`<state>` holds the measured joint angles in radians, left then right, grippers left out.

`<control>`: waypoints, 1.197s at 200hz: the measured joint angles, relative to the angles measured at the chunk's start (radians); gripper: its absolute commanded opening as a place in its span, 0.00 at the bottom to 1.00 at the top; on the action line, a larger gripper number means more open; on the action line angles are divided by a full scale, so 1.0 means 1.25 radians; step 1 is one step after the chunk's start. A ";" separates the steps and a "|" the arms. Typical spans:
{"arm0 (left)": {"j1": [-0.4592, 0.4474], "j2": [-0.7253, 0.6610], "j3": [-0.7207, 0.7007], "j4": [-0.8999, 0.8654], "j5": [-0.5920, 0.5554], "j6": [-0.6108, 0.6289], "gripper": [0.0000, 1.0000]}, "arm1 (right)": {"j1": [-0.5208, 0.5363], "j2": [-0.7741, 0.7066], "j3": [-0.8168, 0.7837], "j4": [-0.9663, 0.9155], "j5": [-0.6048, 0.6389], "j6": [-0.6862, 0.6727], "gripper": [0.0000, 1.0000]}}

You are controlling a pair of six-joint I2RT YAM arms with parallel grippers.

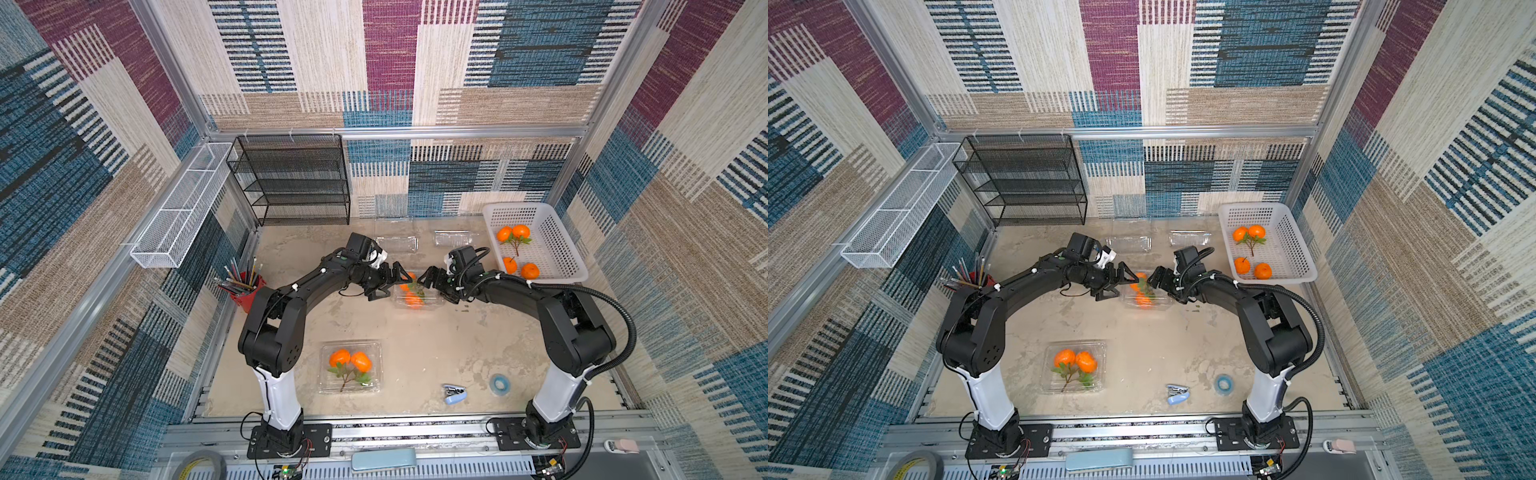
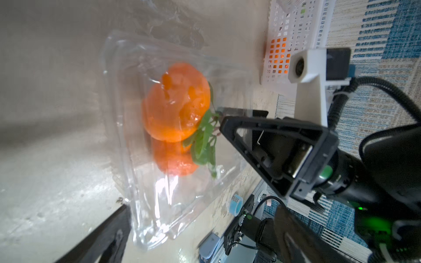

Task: Take oranges out of containers
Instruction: Adjust the packing box at the center of the board.

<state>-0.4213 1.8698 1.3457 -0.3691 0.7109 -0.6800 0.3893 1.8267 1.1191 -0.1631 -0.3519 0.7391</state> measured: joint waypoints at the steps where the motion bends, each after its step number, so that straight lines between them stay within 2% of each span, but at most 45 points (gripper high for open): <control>1: 0.000 0.000 0.000 0.001 0.000 -0.001 0.99 | 0.000 0.002 0.002 0.000 -0.001 -0.001 0.90; 46: -0.030 -0.025 -0.035 0.033 0.022 -0.037 0.99 | -0.039 0.094 0.123 -0.051 -0.031 -0.039 0.92; 101: -0.032 -0.058 -0.030 0.007 0.012 -0.023 0.99 | -0.072 0.067 0.151 -0.113 -0.039 -0.083 1.00; 171: -0.005 -0.047 0.101 -0.187 -0.092 0.107 0.99 | -0.081 -0.133 -0.014 -0.116 -0.039 -0.085 0.98; 239: 0.002 0.048 0.239 -0.251 -0.171 0.162 0.99 | -0.080 -0.237 -0.201 -0.036 -0.056 0.012 1.00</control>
<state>-0.4191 1.9297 1.6447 -0.6834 0.4976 -0.4778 0.2890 1.5303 0.8680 -0.2085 -0.4221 0.7544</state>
